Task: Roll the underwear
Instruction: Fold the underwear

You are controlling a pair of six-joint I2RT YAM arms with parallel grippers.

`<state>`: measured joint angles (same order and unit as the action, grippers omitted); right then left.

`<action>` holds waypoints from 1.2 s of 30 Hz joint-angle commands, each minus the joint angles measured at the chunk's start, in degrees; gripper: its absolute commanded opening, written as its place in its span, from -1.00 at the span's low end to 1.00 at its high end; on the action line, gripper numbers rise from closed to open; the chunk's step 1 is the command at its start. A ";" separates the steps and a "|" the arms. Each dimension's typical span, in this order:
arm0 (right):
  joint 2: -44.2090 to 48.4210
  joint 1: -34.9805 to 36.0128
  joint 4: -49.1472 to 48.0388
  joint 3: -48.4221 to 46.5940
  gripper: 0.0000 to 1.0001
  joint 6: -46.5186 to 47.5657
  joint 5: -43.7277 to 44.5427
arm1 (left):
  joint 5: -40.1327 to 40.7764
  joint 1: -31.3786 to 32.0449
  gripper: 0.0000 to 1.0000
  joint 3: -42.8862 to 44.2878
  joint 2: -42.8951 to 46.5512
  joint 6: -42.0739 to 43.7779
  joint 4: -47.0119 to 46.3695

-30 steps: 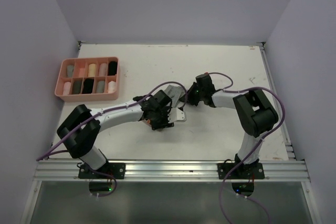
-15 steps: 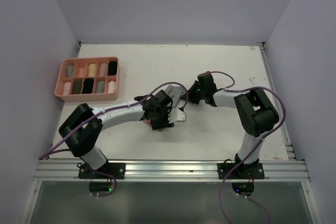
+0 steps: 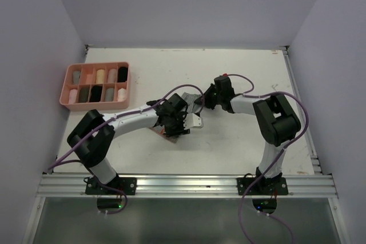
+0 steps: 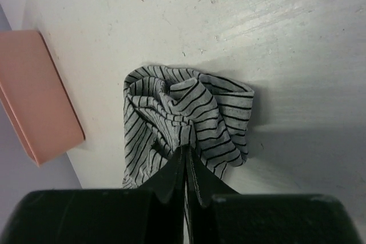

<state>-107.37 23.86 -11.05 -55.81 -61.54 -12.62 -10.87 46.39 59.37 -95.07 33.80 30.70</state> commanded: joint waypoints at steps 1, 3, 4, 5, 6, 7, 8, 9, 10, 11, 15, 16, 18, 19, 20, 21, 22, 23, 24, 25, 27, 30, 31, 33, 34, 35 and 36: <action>-2.84 -0.30 0.50 -2.37 -0.92 0.45 -0.47 | -2.04 -0.16 -0.03 2.94 -1.00 2.32 -1.26; -3.28 -0.39 0.85 -2.02 -0.92 0.45 -0.56 | -2.75 -0.16 -0.06 3.38 -1.17 3.02 -0.73; -3.37 -0.39 1.03 -2.02 -0.92 0.54 -0.47 | -3.01 -0.16 -0.07 3.81 -1.43 3.29 -0.55; -3.46 -0.39 1.46 -2.11 -0.93 0.63 -0.39 | -3.62 -0.16 -0.08 3.91 -1.44 3.46 -0.03; -3.46 -0.39 2.60 -2.20 -0.93 1.07 -0.12 | -3.98 -0.16 -0.09 4.25 -1.26 3.99 0.24; -3.46 -0.39 2.61 -2.20 -0.93 1.33 -0.03 | -4.33 -0.07 -0.10 4.61 -1.17 4.17 0.59; -3.46 -0.39 2.87 -2.28 -0.93 1.51 0.05 | -5.03 -0.07 -0.11 4.78 -1.00 4.25 1.03; -3.54 -0.39 3.31 -2.28 -0.93 1.60 0.05 | -5.38 -0.07 -0.11 4.87 -0.82 4.43 1.29; -3.46 -0.30 3.31 -2.20 -0.93 1.60 -0.03 | -5.73 -0.07 -0.10 5.13 -0.47 4.43 1.56; -3.46 -0.39 3.31 -2.20 -0.93 1.68 -0.12 | -6.17 -0.07 -0.10 5.31 -0.30 4.43 2.25; -3.63 -0.39 3.14 -2.02 -0.93 1.68 -0.47 | -7.32 0.01 -0.08 6.63 0.23 4.25 4.19; -3.63 -0.39 3.14 -2.02 -0.93 1.77 -0.39 | -7.49 0.28 -0.07 6.81 0.23 4.17 4.46; -3.63 -0.39 3.23 -2.02 -0.93 1.86 -0.39 | -7.67 0.54 -0.06 6.55 -0.12 4.52 5.07; -3.72 -0.39 3.31 -2.11 -0.93 1.95 -0.47 | -7.67 0.80 -0.06 6.20 -0.47 4.52 5.25; -3.72 -0.39 3.40 -2.11 -0.93 1.95 -0.47 | -7.76 0.98 -0.06 5.93 -0.56 4.52 5.34; -3.81 -0.39 3.32 -2.11 -0.93 1.95 -0.56 | -7.67 1.07 -0.03 5.75 -0.82 4.52 5.16; -3.90 -0.39 3.23 -2.20 -0.93 1.95 -0.65 | -7.50 1.24 0.00 5.49 -1.17 4.34 5.07; -3.90 -0.30 3.23 -2.28 -0.93 1.95 -0.74 | -7.41 1.42 0.03 5.49 -1.43 4.17 5.16; -3.98 -0.39 3.14 -2.37 -0.93 1.86 -0.82 | -7.32 1.42 0.04 5.58 -1.79 4.17 5.25; -4.07 -0.39 3.23 -2.46 -0.93 1.86 -0.91 | -7.41 1.42 0.04 5.49 -2.14 3.99 5.16; -4.07 -0.30 3.31 -2.55 -0.93 1.95 -0.91 | -7.23 1.42 -0.02 5.31 -2.32 3.47 4.64; -4.34 -0.39 3.40 -2.63 -0.93 2.12 -1.09 | -5.65 1.51 -0.08 4.52 -2.49 2.76 2.97; -4.34 -0.39 3.49 -2.72 -0.93 2.04 -1.09 | -5.21 1.51 -0.09 4.09 -2.93 2.67 2.79; -4.42 -0.48 3.49 -2.72 -0.93 2.21 -1.26 | -4.25 1.51 -0.10 3.82 -3.19 2.76 2.17; -4.51 -0.48 3.49 -2.72 -0.93 2.21 -1.26 | -4.16 1.51 -0.10 3.47 -3.28 2.76 2.09; -4.60 -0.48 3.49 -2.72 -0.93 2.21 -1.18 | -3.89 1.51 -0.11 3.29 -3.28 2.93 1.74; -4.69 -0.48 3.58 -2.72 -0.93 2.30 -1.26 | -3.80 1.51 -0.11 3.29 -3.28 3.02 1.82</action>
<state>-110.65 23.66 -10.11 -57.30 -60.86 -13.65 -15.53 47.66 63.48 -98.00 37.06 34.44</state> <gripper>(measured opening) 0.039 0.448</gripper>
